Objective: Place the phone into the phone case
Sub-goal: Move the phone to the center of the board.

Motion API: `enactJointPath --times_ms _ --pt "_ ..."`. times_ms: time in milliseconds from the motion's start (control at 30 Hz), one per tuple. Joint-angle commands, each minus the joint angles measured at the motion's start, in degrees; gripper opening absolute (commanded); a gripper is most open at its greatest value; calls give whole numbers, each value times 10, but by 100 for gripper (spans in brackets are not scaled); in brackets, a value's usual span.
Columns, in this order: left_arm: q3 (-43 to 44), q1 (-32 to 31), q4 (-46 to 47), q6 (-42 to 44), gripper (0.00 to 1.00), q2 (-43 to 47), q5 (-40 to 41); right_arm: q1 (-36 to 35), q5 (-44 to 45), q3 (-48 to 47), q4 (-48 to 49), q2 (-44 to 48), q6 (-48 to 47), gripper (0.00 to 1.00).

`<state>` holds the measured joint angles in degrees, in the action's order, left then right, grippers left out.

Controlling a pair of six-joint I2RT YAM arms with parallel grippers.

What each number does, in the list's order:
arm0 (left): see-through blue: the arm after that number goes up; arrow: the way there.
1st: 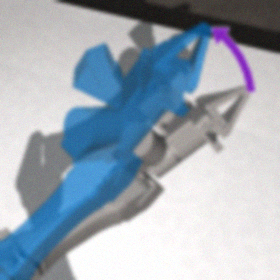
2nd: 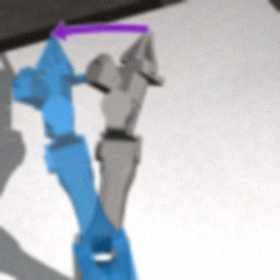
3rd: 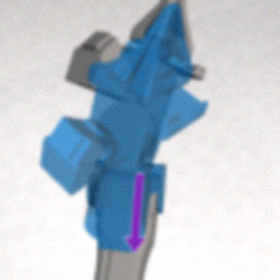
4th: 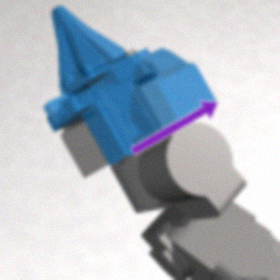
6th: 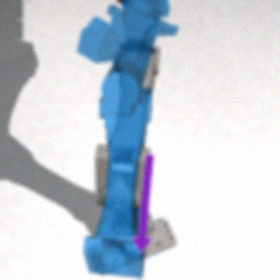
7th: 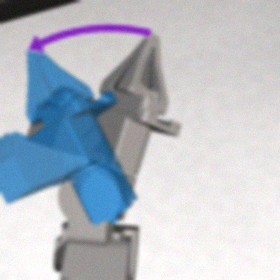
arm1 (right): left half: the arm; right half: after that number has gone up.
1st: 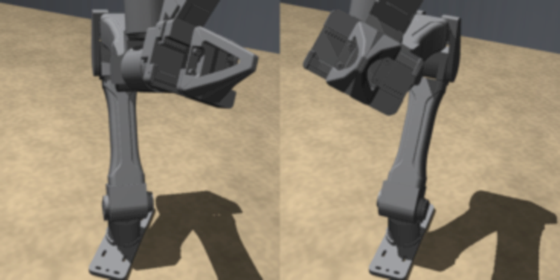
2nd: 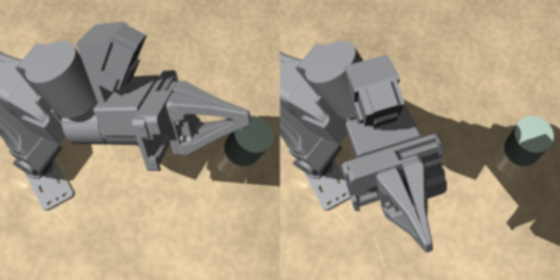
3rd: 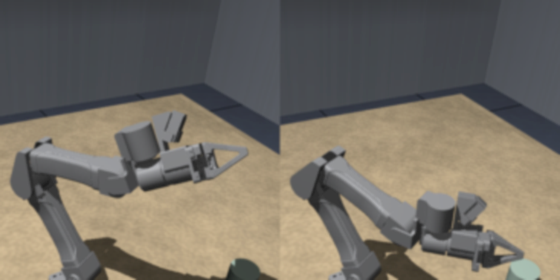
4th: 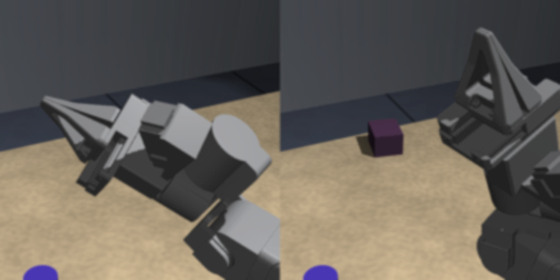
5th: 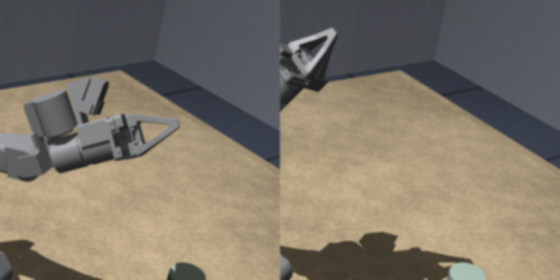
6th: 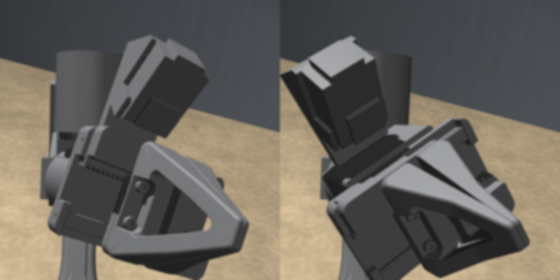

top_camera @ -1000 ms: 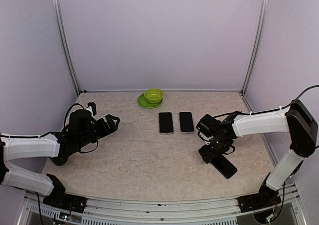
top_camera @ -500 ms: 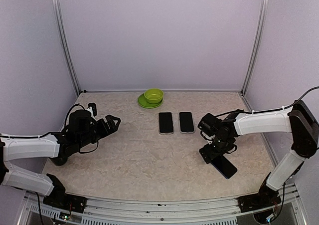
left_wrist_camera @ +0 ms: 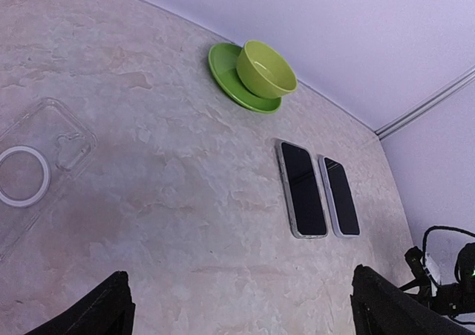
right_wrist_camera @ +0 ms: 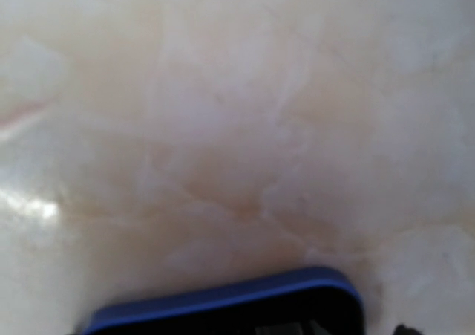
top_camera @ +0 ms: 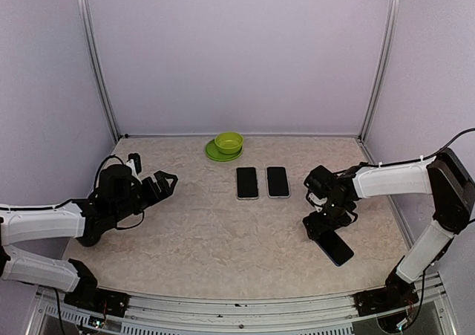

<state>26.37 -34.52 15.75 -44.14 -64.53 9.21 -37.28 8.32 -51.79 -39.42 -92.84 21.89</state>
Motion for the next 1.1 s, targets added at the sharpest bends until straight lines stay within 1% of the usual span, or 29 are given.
enactJointPath --times_ms 0,167,267,367,500,700,933,1033,1067 --pt "-5 2 3 -2 99 5 5 8 -39 10 18 -8 -4 88" --pt "1 9 -4 -8 99 -4 15 9 -43 14 27 -27 -2 85" --pt "4 13 -4 -11 99 -10 11 8 -47 13 29 -36 1 81" --pt "4 15 -4 -13 99 -12 10 8 -55 13 38 -39 4 74" --pt "4 17 -5 -13 99 -13 11 -3 -57 9 45 -42 4 72" --pt "6 25 -11 -21 99 -21 20 -38 -34 -34 48 -72 -4 72" --pt "12 52 -29 -43 99 -54 27 -67 -15 -105 48 -134 -29 72" --pt "14 63 -35 -47 99 -65 36 -76 -17 -127 47 -151 -36 73" --pt "14 68 -35 -46 99 -68 39 -80 -15 -133 47 -152 -37 75"
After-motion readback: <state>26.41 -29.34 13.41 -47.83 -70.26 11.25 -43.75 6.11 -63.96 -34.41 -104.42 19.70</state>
